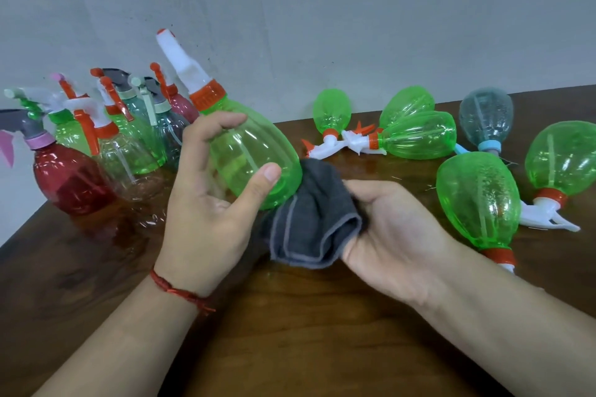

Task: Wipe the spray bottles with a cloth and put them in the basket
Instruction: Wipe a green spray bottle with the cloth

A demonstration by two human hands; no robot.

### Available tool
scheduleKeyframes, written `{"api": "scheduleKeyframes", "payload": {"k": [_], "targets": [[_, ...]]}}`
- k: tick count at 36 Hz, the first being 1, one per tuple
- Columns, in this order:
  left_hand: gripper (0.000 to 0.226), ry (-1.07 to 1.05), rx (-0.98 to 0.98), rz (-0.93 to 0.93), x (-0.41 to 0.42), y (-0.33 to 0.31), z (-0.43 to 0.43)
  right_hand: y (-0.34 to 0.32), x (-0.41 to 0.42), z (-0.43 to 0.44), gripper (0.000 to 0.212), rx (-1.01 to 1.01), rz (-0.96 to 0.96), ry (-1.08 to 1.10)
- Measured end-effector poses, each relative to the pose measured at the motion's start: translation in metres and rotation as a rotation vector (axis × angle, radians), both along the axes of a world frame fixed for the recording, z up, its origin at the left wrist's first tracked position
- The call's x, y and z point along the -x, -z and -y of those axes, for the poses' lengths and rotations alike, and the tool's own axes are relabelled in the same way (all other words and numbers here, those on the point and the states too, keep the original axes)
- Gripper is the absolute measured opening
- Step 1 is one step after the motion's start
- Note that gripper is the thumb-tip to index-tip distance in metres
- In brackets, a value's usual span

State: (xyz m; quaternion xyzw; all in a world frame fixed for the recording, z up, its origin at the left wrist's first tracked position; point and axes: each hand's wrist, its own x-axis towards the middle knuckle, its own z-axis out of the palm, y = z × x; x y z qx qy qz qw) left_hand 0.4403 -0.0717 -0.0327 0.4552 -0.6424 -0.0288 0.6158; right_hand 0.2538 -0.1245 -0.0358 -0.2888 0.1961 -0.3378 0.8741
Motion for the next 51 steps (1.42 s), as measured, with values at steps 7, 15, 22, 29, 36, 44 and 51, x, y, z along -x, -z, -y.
{"api": "scheduleKeyframes", "payload": {"k": [7, 15, 22, 29, 36, 44, 51], "targets": [[0.063, 0.03, -0.209, -0.011, 0.001, 0.002, -0.005, -0.005, 0.008, 0.016, 0.035, 0.081, -0.088, 0.263], [0.099, 0.015, -0.344, -0.246, 0.019, 0.009, -0.005, -0.006, 0.006, 0.008, 0.03, 0.402, -0.278, 0.295], [0.066, 0.213, -0.465, -0.493, 0.022, 0.016, -0.002, 0.004, 0.003, 0.007, 0.033, 0.52, -0.373, 0.356], [0.076, 0.315, -0.502, -0.619, 0.022, 0.007, -0.004, 0.004, 0.004, 0.012, 0.034, 0.495, -0.349, 0.393], [0.075, 0.333, -0.555, -0.768, 0.031, 0.01, -0.003, 0.003, 0.001, 0.004, 0.033, 0.435, -0.289, 0.361], [0.128, -0.059, -0.526, -0.241, 0.023, 0.01, -0.004, -0.011, 0.01, 0.021, 0.033, 0.524, -0.341, 0.55], [0.132, -0.011, -0.551, 0.014, 0.037, 0.008, -0.013, -0.02, 0.027, 0.03, 0.036, 1.02, -0.537, 0.842]]}}
